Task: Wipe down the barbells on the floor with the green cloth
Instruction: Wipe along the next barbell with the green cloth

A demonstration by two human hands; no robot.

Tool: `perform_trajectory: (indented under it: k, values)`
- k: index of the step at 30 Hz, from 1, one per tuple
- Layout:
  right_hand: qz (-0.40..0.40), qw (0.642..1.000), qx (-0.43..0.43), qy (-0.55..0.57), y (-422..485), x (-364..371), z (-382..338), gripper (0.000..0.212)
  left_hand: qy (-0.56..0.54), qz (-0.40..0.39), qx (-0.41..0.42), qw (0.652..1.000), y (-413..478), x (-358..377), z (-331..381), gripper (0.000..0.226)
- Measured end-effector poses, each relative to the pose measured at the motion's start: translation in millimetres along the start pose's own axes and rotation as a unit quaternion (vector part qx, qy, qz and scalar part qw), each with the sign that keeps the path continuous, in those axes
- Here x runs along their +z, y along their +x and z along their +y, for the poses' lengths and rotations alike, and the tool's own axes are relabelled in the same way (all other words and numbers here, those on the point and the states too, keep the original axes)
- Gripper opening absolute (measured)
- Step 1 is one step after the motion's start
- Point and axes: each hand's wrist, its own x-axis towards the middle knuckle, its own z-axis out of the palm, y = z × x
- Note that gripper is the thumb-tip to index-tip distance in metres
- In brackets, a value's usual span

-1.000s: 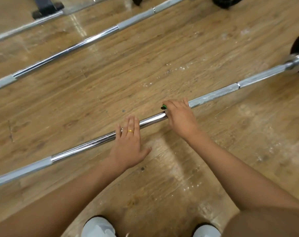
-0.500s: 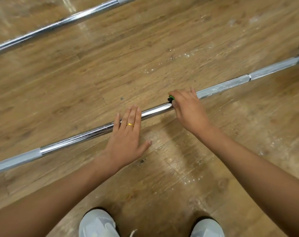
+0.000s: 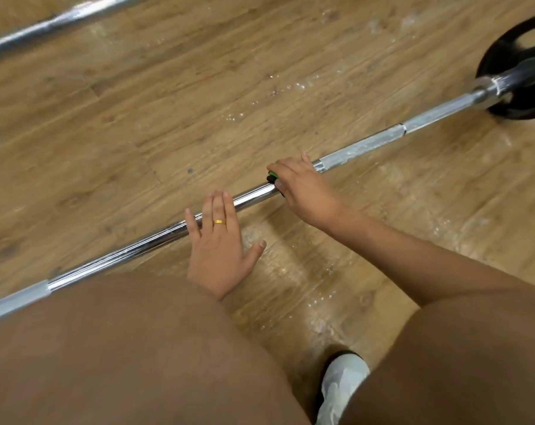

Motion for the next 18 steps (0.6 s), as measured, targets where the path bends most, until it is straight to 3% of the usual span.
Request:
perform_trajectory:
  k: [8,18]
  values:
    - [-0.032,0.998,-0.019,-0.048,-7,-5,0,0.043,0.005,0.048,0.021,0.999,0,14,-5,0.101]
    - [-0.048,0.996,-0.001,-0.081,-3,-9,-9,0.044,0.007,0.003,0.036,0.999,3,-1,-16,0.102]
